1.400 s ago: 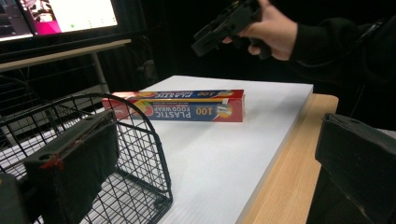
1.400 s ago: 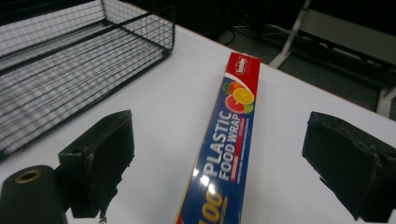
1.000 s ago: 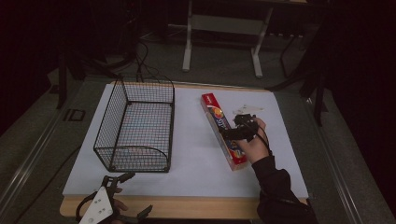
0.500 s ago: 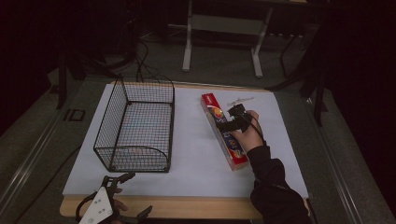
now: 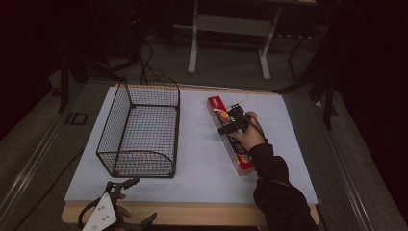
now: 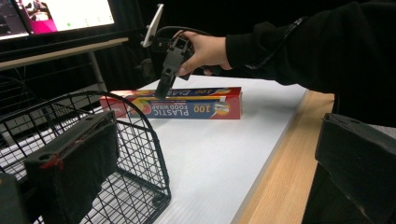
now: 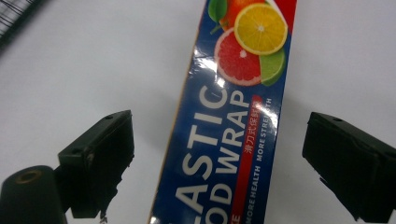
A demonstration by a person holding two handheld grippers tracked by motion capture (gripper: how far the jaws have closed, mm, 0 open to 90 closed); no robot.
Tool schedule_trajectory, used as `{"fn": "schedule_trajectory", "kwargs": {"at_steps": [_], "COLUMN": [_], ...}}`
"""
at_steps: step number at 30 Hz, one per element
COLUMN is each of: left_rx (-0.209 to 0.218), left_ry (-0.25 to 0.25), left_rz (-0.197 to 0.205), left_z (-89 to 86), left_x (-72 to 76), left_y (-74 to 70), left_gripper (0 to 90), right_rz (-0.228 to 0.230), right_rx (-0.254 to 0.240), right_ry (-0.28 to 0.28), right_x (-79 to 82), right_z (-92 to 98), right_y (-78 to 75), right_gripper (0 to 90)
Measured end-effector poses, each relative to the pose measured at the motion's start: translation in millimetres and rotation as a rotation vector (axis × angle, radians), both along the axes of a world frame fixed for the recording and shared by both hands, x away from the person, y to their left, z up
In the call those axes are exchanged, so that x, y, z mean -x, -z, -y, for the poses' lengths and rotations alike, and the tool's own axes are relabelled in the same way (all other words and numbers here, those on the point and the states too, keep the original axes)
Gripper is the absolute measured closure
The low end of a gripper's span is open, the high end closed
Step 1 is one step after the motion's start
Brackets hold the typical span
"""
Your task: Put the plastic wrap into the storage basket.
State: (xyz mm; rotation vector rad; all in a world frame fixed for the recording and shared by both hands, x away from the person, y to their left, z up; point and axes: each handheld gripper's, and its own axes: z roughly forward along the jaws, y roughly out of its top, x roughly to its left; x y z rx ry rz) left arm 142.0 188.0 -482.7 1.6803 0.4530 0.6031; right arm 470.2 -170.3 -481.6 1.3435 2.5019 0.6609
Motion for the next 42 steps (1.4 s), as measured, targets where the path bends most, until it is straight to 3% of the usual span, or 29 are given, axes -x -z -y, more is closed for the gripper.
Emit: {"fn": "schedule_trajectory", "kwargs": {"at_steps": [1,2,7,16,19,21,23,25,26,27,28,36,42], "left_rx": [-0.001,-0.001,0.000,-0.006,-0.006,-0.007,-0.008,-0.009,-0.010,-0.010,-0.011,-0.015,-0.014], "left_ry": [-0.001,-0.001,0.001,0.002,0.003,0.002,0.002,0.002,0.002,0.002,0.002,0.003,0.001], "left_rz": [0.000,0.000,0.001,0.002,0.002,0.002,0.002,0.001,0.001,0.001,0.000,0.001,0.003], "left_z": [-0.2,-0.2,-0.1,0.3,0.5,0.6,0.6,0.6,0.8,0.8,0.9,1.0,0.9], "left_x": [0.0,0.0,0.3,0.3,0.3,0.4,0.3,0.3,0.2,0.2,0.2,-0.1,0.0], "left_y": [0.0,0.0,0.0,0.2,0.3,0.4,0.5,0.6,0.7,0.7,0.7,0.7,0.7], "left_gripper": [0.2,0.2,0.2,0.2,0.2,0.2,0.2,0.2,0.2,0.2,0.2,0.2,0.2], "right_rz": [-0.036,-0.036,-0.121,-0.185,-0.226,-0.237,-0.243,-0.244,-0.256,-0.256,-0.252,-0.262,-0.246], "right_rx": [0.018,0.018,0.049,0.098,0.118,0.130,0.151,0.152,0.146,0.146,0.178,0.215,0.184], "right_ry": [0.007,0.007,0.034,0.069,0.078,0.075,0.089,0.086,0.077,0.077,0.077,0.127,0.134], "right_x": [-3.9,-3.9,-12.5,-17.5,-18.9,-19.2,-19.7,-19.9,-19.6,-19.6,-19.3,-18.7,-16.4], "right_z": [-1.3,-1.3,-2.5,-6.8,-9.3,-10.4,-13.3,-13.8,-15.8,-15.8,-18.6,-24.8,-25.9], "right_y": [2.6,2.6,10.8,16.8,19.2,20.7,20.3,20.0,18.7,18.7,17.9,15.7,8.9], "right_gripper": [9.1,9.1,9.7,14.8,15.6,15.7,25.6,26.4,33.7,33.7,36.0,39.3,39.6]}}
